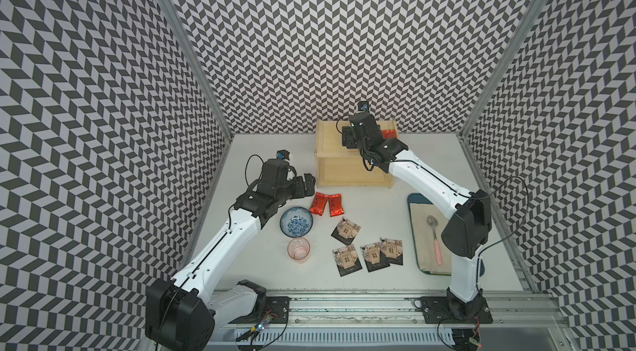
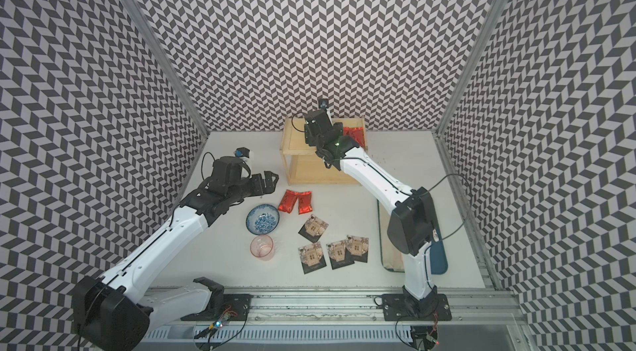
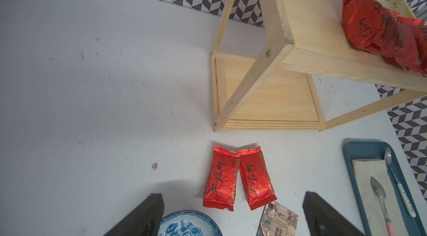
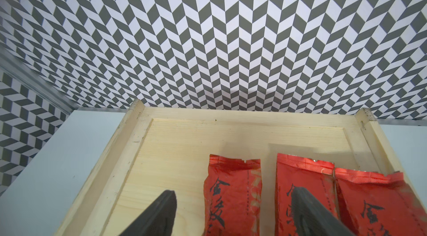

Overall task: Place the tea bags on the shelf by color
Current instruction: Place the tea bag on the shelf.

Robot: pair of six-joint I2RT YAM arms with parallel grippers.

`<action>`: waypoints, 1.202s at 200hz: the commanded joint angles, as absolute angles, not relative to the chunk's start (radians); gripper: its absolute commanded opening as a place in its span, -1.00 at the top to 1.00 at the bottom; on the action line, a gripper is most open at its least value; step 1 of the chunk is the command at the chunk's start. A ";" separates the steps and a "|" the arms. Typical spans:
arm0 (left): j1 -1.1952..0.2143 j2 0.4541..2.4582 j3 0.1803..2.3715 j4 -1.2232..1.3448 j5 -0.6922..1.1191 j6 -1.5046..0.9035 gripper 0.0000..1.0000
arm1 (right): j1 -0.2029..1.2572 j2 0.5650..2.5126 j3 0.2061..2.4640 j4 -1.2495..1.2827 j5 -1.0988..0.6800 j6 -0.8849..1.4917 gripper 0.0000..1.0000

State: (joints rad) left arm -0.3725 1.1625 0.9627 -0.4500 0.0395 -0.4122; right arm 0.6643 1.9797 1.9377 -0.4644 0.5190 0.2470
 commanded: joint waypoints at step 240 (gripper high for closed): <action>-0.368 1.113 0.947 -0.469 0.035 -0.409 -0.99 | 0.722 1.630 1.621 -0.403 0.279 0.352 -0.62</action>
